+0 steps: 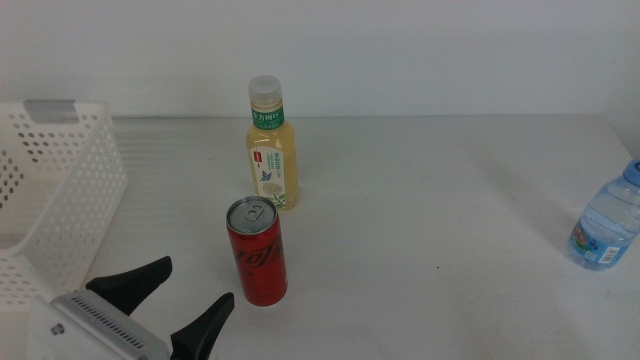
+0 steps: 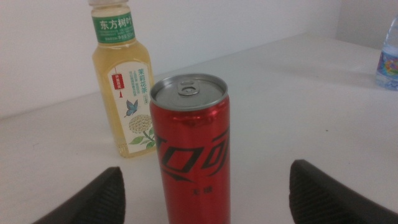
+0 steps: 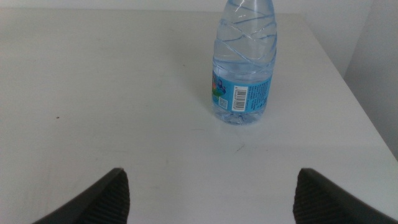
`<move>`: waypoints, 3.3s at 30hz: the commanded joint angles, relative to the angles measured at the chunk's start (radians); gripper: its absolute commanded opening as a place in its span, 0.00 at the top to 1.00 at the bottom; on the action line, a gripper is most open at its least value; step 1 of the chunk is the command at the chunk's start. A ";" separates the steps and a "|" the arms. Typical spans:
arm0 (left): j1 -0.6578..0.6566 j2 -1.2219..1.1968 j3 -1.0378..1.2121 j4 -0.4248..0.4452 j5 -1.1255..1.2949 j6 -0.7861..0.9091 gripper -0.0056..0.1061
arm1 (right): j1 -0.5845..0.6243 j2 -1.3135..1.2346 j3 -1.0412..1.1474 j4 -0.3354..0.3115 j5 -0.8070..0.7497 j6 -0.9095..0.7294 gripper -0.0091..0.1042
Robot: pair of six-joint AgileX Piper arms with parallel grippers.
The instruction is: Use arms to grab the bottles and put them into the dustbin to the left of the table.
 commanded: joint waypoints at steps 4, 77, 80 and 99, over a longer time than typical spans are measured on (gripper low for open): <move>-0.002 0.023 0.015 -0.009 -0.089 -0.013 0.21 | -0.006 -0.027 -0.002 -0.013 -0.071 -0.010 0.26; -0.001 0.687 -0.472 -0.138 -0.302 -0.097 0.72 | -0.006 -0.027 -0.002 -0.013 -0.071 -0.010 0.26; -0.001 0.686 -0.471 -0.137 -0.288 -0.103 0.90 | -0.006 -0.027 -0.002 -0.013 -0.071 -0.010 0.26; -0.001 0.287 -0.473 -0.052 0.221 -0.099 0.99 | -0.006 -0.027 -0.002 -0.013 -0.071 -0.010 0.26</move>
